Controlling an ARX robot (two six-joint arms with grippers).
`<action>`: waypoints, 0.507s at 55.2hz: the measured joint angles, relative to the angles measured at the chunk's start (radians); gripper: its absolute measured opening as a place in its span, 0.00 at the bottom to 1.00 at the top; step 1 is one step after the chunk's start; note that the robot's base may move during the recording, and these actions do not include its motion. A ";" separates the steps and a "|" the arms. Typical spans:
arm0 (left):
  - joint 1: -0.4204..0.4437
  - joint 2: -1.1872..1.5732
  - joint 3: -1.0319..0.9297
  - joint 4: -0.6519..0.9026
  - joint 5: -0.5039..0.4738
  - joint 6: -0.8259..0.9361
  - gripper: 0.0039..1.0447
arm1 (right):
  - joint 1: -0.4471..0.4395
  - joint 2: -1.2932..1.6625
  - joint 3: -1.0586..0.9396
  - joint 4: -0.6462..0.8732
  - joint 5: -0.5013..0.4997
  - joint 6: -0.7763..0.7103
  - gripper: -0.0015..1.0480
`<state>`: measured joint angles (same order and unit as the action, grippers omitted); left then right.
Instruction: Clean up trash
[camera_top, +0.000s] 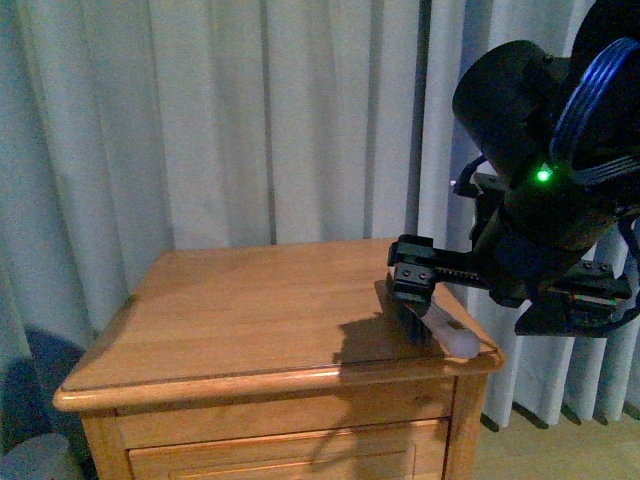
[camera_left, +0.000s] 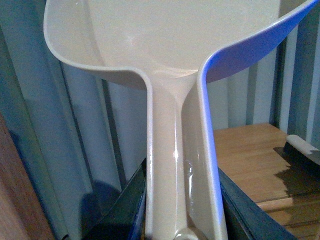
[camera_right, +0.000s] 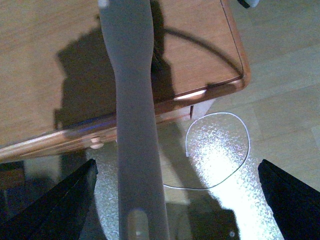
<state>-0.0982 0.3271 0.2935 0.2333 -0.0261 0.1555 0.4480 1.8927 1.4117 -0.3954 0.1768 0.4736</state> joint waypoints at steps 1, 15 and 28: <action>0.000 0.000 0.000 0.000 0.000 0.000 0.26 | 0.000 0.009 0.006 -0.002 -0.003 0.005 0.93; 0.000 0.000 0.000 0.000 0.000 0.000 0.26 | 0.003 0.083 0.053 -0.006 -0.013 0.036 0.93; 0.000 0.000 0.000 0.000 0.000 0.000 0.26 | 0.005 0.116 0.059 -0.003 -0.002 0.054 0.84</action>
<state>-0.0982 0.3271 0.2935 0.2333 -0.0261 0.1555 0.4526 2.0087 1.4704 -0.3985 0.1749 0.5274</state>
